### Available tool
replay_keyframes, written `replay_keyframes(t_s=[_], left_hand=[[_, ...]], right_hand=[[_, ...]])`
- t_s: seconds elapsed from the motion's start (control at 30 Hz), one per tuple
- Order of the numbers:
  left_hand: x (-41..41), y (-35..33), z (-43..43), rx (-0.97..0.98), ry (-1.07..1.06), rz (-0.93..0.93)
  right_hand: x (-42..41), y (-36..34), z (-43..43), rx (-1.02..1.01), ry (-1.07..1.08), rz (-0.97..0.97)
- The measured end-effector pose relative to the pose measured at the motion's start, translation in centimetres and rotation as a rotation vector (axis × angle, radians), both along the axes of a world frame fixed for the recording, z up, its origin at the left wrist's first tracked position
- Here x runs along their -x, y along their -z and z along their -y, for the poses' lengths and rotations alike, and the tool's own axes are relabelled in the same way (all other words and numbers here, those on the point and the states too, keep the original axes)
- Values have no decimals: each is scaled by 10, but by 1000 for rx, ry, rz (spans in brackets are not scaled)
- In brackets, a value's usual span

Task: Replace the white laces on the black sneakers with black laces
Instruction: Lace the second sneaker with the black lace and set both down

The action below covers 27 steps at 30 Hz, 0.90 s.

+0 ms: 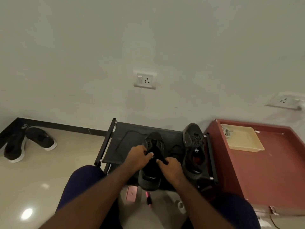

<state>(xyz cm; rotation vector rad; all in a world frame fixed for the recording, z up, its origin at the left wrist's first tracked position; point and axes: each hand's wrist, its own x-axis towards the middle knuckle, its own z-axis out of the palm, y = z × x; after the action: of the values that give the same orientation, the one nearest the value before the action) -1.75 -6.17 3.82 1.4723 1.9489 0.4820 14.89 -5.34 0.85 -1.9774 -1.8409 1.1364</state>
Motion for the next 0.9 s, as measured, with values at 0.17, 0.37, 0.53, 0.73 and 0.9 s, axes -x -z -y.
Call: replay_keyframes(t_s=[0.17,0.37,0.53,0.73,0.9], left_hand=[[-14,18,7,16,-91,-80],[-17,17,39,-59,-153,-54],[-23,34,84,-64,-208,-20],[-32,23,85,-203,-90,-52],[-53,0,73,-342,19,-27]], right_hand=[[4,26,-5,109,157,-94],[5,-2,41,67,168,-61],[-6,0,92,54,132,-68],[-5,2,98,44,129,-63],[-7,3,101,76,128,-65]])
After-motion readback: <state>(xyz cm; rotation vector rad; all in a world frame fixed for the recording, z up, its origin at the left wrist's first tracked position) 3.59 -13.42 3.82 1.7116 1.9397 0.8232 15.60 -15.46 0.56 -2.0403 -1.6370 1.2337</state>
